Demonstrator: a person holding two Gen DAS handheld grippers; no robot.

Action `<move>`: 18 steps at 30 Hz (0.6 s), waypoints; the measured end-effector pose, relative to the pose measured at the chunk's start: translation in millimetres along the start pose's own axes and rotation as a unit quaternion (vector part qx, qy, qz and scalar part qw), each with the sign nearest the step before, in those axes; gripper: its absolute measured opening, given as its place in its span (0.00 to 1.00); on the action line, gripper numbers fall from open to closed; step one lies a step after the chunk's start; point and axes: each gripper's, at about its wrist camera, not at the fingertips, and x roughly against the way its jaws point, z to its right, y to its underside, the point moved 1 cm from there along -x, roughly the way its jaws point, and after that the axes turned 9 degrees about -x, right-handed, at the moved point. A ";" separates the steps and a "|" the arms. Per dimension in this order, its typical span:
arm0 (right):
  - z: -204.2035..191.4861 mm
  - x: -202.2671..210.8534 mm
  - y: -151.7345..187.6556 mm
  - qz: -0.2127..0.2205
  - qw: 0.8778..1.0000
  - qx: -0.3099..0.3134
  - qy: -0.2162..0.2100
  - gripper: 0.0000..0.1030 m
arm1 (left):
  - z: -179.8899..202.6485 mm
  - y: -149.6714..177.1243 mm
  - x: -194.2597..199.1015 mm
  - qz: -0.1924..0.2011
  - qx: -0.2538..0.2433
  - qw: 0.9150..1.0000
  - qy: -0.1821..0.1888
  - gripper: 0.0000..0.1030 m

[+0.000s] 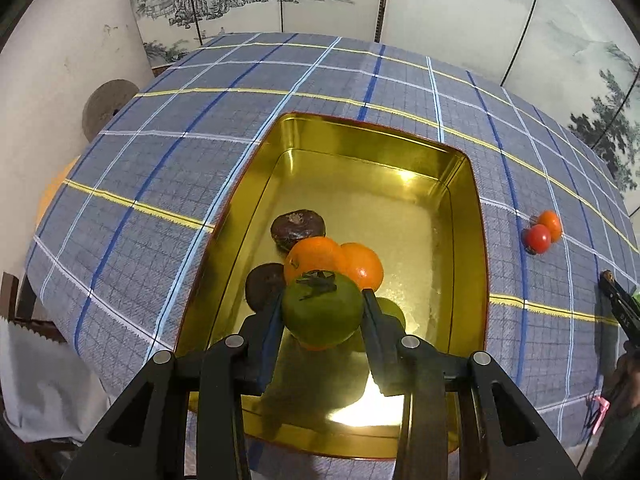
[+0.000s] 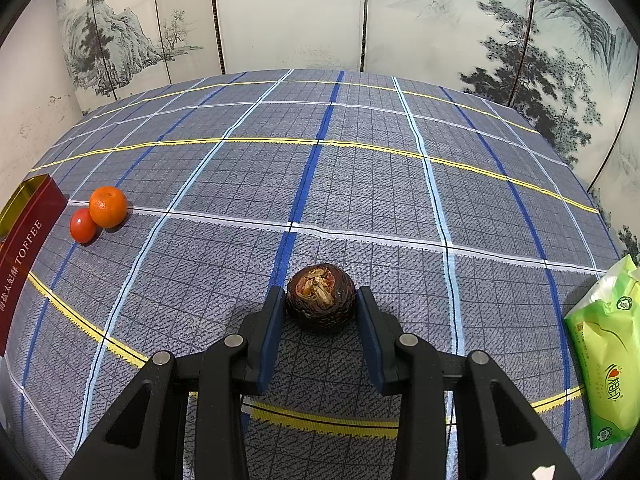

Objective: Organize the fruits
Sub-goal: 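Lift the green tomato over the gold tin with the left tool while the right tool holds the brown fruit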

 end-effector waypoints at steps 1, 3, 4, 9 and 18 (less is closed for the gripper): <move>-0.1 0.0 0.0 0.000 1.000 0.000 0.000 0.34 | -1.8 2.2 -0.3 -0.002 0.003 1.000 0.001 0.37; -0.4 -0.1 0.1 0.000 1.000 0.000 0.000 0.34 | -3.2 6.0 -0.8 -0.006 0.003 1.000 0.002 0.37; -0.2 -0.1 0.1 0.000 1.000 0.000 0.000 0.34 | -3.8 7.8 -1.2 -0.008 0.003 1.000 0.001 0.37; -0.6 -0.2 0.2 0.000 1.000 0.000 0.001 0.34 | -6.4 13.0 -5.0 -0.016 0.006 1.000 0.002 0.37; -0.6 -0.4 0.3 0.000 1.000 0.001 0.001 0.34 | -8.5 15.4 -10.8 -0.020 0.007 1.000 0.005 0.37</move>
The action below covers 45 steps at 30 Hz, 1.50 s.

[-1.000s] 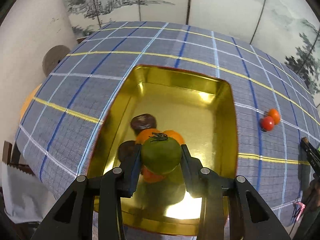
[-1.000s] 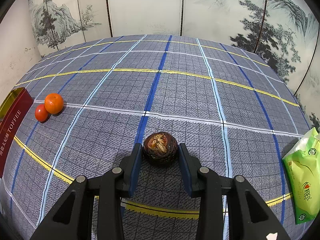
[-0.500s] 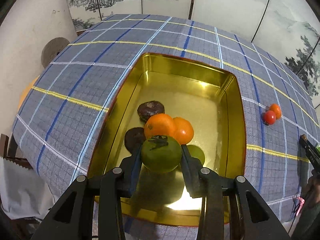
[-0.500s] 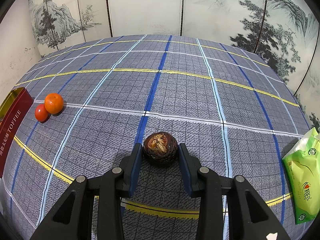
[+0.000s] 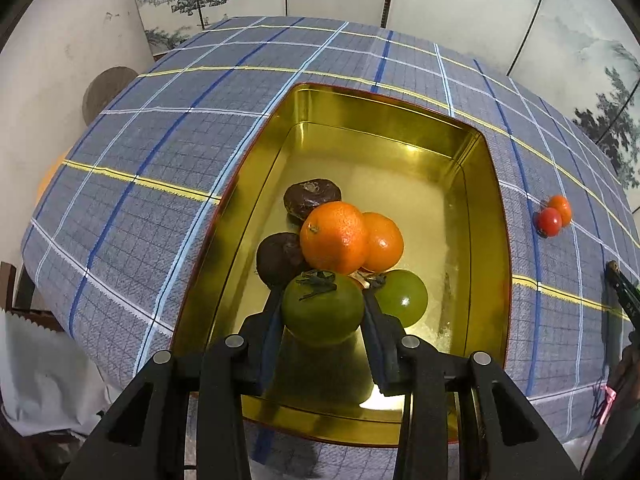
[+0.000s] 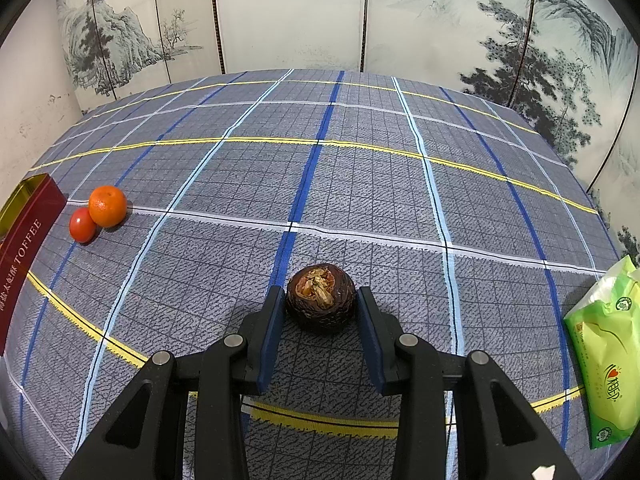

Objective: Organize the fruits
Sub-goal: 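Lift the green tomato over the gold tin with the left tool while the right tool holds the brown fruit, then lower the green tomato into the tin and open the left tool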

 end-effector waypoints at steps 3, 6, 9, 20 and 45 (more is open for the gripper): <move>-0.1 0.0 0.1 0.000 1.000 0.000 0.000 0.34 | 0.3 -0.2 0.4 0.000 -0.001 1.000 -0.001 0.37; -0.2 0.0 0.1 0.000 1.000 0.000 0.000 0.34 | -0.7 -0.1 0.1 -0.001 -0.001 1.000 -0.001 0.37; -0.2 0.0 0.1 0.000 1.000 0.000 0.000 0.34 | -1.7 0.3 0.4 -0.002 0.000 1.000 0.000 0.37; -0.4 0.1 0.3 0.000 1.000 0.000 0.001 0.34 | -4.7 9.0 1.7 -0.010 0.002 1.000 0.006 0.37; -1.3 -0.2 0.3 0.000 1.000 0.000 0.002 0.34 | -5.6 18.1 -4.6 -0.027 -0.004 1.000 0.002 0.37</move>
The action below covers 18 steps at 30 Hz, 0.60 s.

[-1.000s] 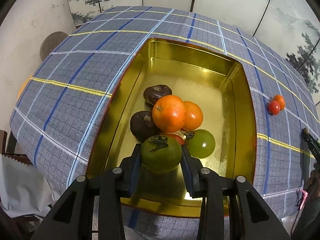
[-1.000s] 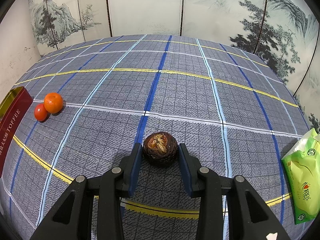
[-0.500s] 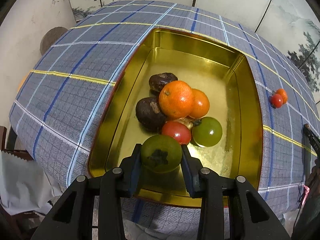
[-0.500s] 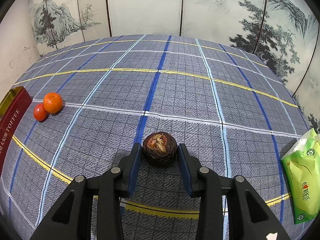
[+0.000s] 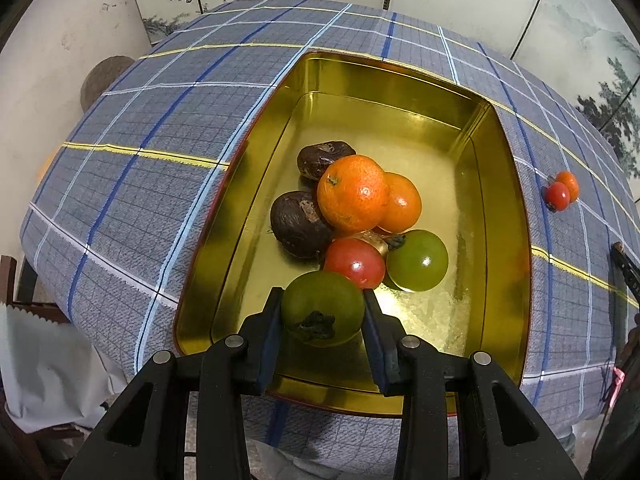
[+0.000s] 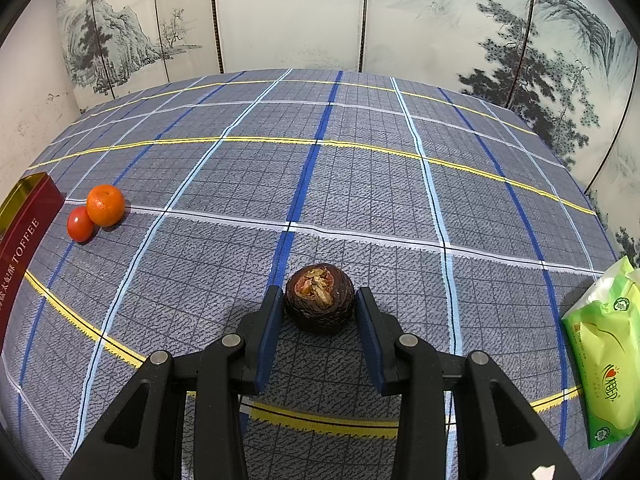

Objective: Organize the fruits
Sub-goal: 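Lower the green tomato into the tin and open the left tool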

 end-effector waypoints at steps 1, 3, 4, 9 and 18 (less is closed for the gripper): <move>-0.1 0.0 0.0 0.000 1.000 0.000 0.000 0.34 | 0.0 0.0 -0.1 0.000 0.000 1.000 -0.001 0.38; -0.1 0.0 0.1 0.000 1.000 0.000 0.000 0.34 | 0.0 -0.3 -0.3 -0.001 0.000 1.000 -0.001 0.38; 0.1 0.1 0.0 0.000 1.000 0.000 0.000 0.34 | 0.0 0.0 -0.1 0.000 -0.001 1.000 -0.001 0.38; 0.2 0.2 0.1 0.000 1.000 0.000 0.000 0.34 | 0.5 -0.2 -0.2 -0.001 -0.001 1.000 -0.002 0.38; -0.2 0.2 0.1 0.000 1.000 0.000 0.000 0.34 | -0.3 -1.1 -2.0 -0.004 0.000 1.000 -0.001 0.38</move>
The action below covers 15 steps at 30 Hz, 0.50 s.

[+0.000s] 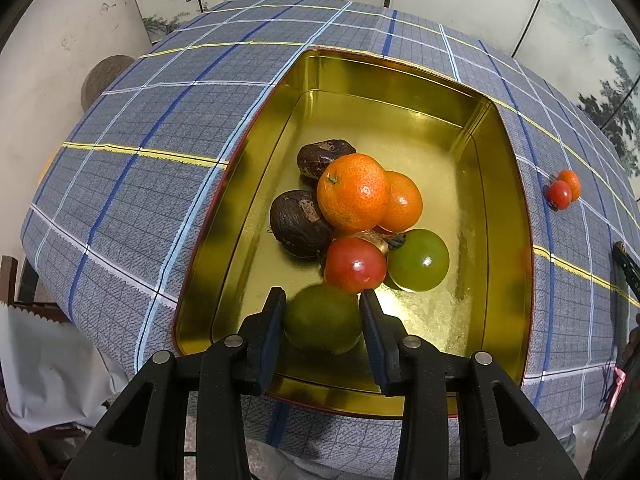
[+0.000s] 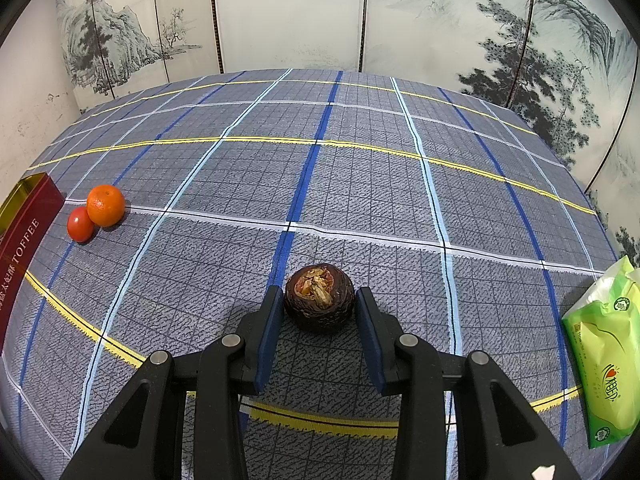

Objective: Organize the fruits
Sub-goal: 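Lower the green tomato into the tin and open the left tool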

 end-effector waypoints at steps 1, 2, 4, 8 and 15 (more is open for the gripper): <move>0.0 0.0 0.0 0.000 1.000 0.000 0.000 0.34 | 0.4 0.0 0.3 0.000 0.000 1.000 0.000 0.39; 0.0 0.0 0.0 0.000 1.000 0.000 0.000 0.34 | 0.5 0.0 0.7 0.000 0.001 1.000 0.001 0.39; 0.0 0.0 0.1 0.000 1.000 0.000 0.000 0.34 | 0.1 -0.1 0.8 0.000 0.002 1.000 0.001 0.39; -0.3 0.1 0.1 0.000 1.000 0.000 0.000 0.34 | -1.6 -0.3 1.4 0.001 0.004 1.000 0.002 0.39; 0.7 0.3 -0.2 0.000 1.000 -0.001 0.000 0.34 | -3.7 0.9 4.7 0.005 0.006 1.000 0.004 0.39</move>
